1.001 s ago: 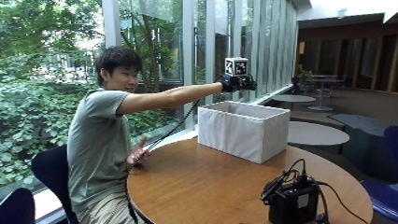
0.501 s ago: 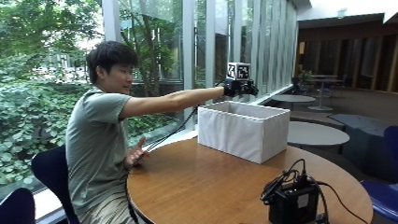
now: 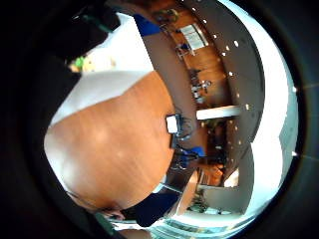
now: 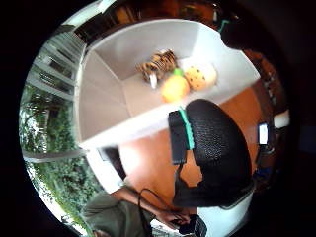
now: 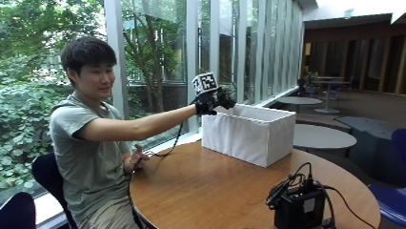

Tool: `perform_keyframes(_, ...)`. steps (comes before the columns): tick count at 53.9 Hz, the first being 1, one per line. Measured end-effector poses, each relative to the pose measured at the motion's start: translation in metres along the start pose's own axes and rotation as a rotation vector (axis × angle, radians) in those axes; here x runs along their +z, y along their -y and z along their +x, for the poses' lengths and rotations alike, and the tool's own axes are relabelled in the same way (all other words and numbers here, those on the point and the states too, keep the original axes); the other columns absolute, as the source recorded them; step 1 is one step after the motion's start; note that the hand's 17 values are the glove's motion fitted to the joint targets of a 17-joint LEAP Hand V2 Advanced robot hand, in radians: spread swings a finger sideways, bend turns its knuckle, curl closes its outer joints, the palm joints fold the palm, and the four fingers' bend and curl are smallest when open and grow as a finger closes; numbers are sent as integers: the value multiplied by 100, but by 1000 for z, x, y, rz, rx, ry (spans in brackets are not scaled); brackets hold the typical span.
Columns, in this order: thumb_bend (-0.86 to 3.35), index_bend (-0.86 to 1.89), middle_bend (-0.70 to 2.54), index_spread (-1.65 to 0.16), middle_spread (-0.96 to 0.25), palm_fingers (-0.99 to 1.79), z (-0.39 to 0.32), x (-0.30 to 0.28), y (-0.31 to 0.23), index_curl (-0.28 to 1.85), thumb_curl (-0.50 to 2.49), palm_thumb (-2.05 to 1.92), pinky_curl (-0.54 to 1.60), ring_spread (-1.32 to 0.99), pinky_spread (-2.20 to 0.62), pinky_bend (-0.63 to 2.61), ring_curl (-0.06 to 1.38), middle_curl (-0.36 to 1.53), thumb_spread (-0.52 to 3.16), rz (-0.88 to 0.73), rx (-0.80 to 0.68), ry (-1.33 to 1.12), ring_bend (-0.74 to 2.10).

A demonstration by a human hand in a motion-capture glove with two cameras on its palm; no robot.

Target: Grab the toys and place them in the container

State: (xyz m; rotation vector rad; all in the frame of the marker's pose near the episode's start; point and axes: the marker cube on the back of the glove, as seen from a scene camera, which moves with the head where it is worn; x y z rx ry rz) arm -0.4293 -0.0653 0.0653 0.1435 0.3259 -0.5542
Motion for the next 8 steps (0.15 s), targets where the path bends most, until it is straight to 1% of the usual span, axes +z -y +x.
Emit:
perform_keyframes(4,-2,24,33,-29,-21,25,13,16,-21,43,31,0,30,-19,-4,55,38,35,151,91,25,52,34)
perform_keyframes(8,-2,22,33,-30,-21,25,21,21,-26,43,29,-2,30,-21,-4,55,37,35,152,126,70,106,33)
